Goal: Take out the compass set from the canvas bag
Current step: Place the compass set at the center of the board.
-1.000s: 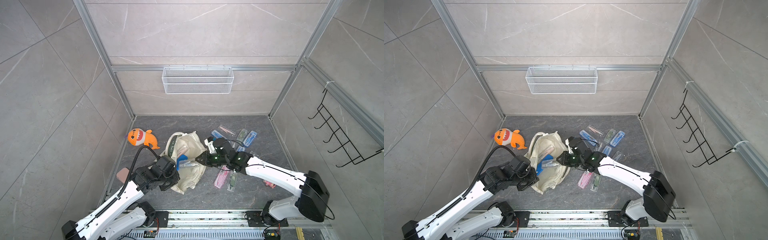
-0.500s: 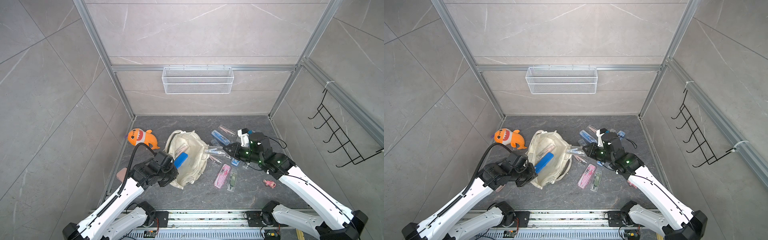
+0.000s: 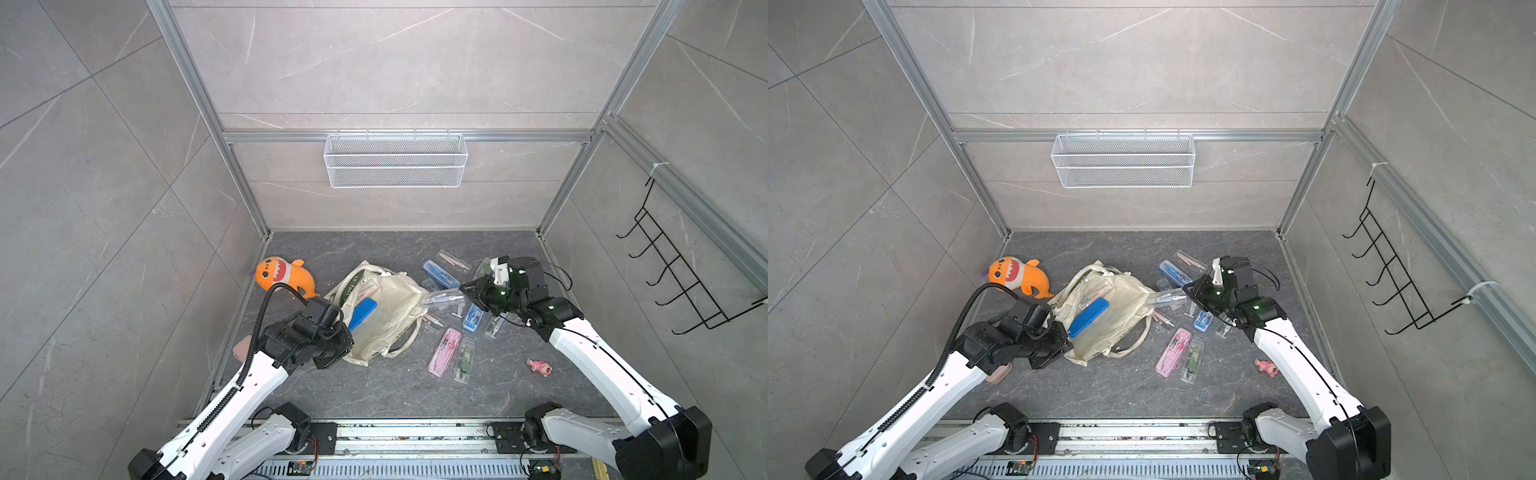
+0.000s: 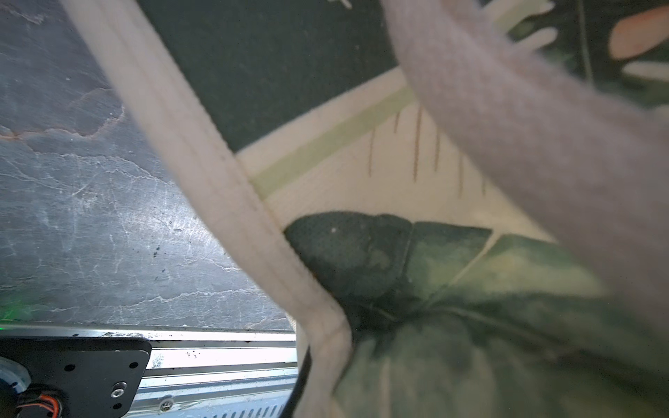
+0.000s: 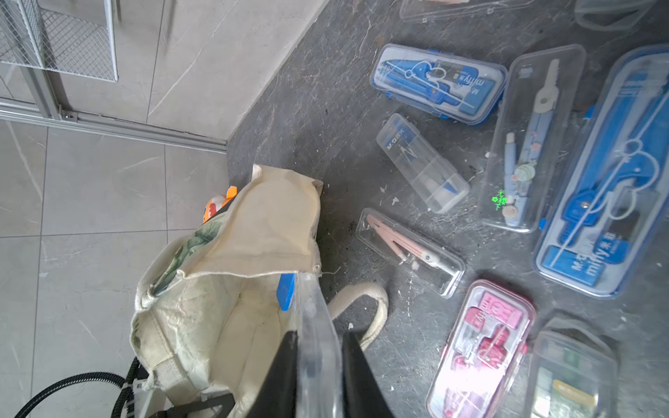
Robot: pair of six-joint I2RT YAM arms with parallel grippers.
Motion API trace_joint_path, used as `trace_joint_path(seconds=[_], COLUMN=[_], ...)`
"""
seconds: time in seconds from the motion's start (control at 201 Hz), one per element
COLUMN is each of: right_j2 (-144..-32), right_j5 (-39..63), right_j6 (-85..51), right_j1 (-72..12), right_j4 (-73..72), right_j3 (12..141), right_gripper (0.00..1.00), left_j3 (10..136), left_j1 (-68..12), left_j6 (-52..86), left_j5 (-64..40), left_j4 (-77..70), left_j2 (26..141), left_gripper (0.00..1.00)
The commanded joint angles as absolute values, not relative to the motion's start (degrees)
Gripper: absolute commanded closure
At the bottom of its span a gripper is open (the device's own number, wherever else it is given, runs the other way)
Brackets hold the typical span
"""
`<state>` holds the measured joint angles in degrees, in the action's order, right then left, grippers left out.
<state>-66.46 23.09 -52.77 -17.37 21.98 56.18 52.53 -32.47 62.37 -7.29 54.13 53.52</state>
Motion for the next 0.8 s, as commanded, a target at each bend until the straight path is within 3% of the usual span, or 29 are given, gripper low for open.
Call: trace_joint_path(seconds=[0.0, 0.115, 0.494, 0.793], right_j2=[-67.4, -65.6, -62.5, -69.9], right_j5=[29.3, 32.9, 28.0, 22.0], right_j6=[-53.2, -53.9, -51.4, -58.6], right_j1=[-17.0, -17.0, -13.3, -13.1], right_j4=[18.8, 18.9, 27.0, 10.0], right_j3=[59.6, 61.2, 68.9, 57.7], right_gripper=[0.89, 0.89, 0.89, 0.87], left_j3=[52.7, 52.9, 56.4, 57.6], left_j1=[-32.1, -32.0, -22.6, -20.7], left_j6=[61.0, 60.9, 55.8, 55.0], left_j5=[-9.9, -10.6, -14.6, -17.2], left_j4=[51.8, 49.9, 54.4, 54.9], left_j2=[55.0, 57.0, 56.5, 55.3], left_gripper=[1.0, 1.0, 1.0, 1.0])
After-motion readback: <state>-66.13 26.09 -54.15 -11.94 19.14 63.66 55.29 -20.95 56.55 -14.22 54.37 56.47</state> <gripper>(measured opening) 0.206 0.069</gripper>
